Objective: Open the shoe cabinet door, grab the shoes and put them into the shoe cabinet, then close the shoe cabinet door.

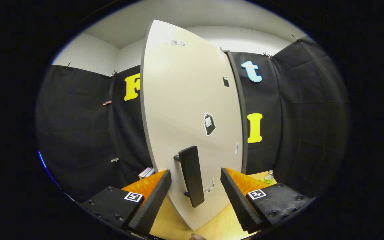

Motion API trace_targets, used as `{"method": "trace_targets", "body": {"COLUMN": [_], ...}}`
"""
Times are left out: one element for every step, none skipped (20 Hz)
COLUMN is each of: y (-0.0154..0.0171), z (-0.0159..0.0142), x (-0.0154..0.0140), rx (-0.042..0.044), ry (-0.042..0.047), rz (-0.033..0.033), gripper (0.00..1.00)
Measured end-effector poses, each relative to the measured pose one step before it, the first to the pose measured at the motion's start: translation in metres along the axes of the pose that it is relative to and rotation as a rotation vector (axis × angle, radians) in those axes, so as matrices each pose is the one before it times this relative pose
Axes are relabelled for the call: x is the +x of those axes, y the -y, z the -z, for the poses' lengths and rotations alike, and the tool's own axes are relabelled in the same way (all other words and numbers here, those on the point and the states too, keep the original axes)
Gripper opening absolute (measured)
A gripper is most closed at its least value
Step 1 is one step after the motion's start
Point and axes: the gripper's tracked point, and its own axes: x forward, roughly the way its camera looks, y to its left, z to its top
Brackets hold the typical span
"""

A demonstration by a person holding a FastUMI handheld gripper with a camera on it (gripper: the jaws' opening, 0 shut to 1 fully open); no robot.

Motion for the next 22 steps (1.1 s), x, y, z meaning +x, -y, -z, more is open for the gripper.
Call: {"method": "trace_targets", "body": {"y": [-0.00571,-0.00455,-0.00370,-0.00408,-0.00328,-0.00312,-0.00263,-0.00181,-0.00122,-0.00048,-0.00040,-0.00022,0.00006,0.00015,-0.00029,0.00049,-0.00026,-0.00076,-0.00064,0.00006,-0.00150,-0.00045], "z": [-0.00011,-0.00077,-0.00032,0.00024,0.00156,0.00160,0.00086,0.00018,0.00041,-0.00003,0.00022,0.00027,-0.00015,-0.00147,-0.00169,-0.00133,0.00000,-0.00097,-0.00147,-0.00100,-0.00062,-0.00066], "x": [0.00266,0.00361,0.00343,0.00189,0.00220,0.00105,0.00242,0.00096,0.00178,0.00052,0.00079,0.00004,-0.00033,-0.00004,0.00115,0.00019,0.00065,0.00051,-0.00023,-0.00014,0.00033,0.00031], "rx": [-0.00182,-0.00022,0.00308,0.00265,-0.00043,-0.00272,-0.00378,-0.00097,-0.00107,-0.00200,-0.00408,-0.00485,-0.00494,-0.00370,-0.00321,-0.00342,-0.00370,-0.00327,-0.00259,-0.00228,-0.00175,-0.00193], "ry": [0.00433,0.00521,0.00459,0.00160,-0.00235,-0.00349,-0.00312,-0.00131,-0.00116,-0.00017,-0.00037,-0.00003,0.00078,0.00208,0.00349,0.00231,0.00222,0.00249,0.00475,0.00425,0.00347,0.00256], "rz": [-0.00567,-0.00299,-0.00134,-0.00232,-0.00109,-0.00151,-0.00079,-0.00048,0.00052,0.00275,0.00235,0.00280,0.00334,0.00368,0.00122,0.00330,0.00318,0.00141,0.00069,0.00123,-0.00090,0.00052], "gripper": [0.98,0.98,0.98,0.98,0.98,0.98,0.98,0.98,0.98,0.98,0.98,0.98,0.98,0.98,0.98,0.98,0.98,0.98,0.98,0.98,0.98,0.98]}}
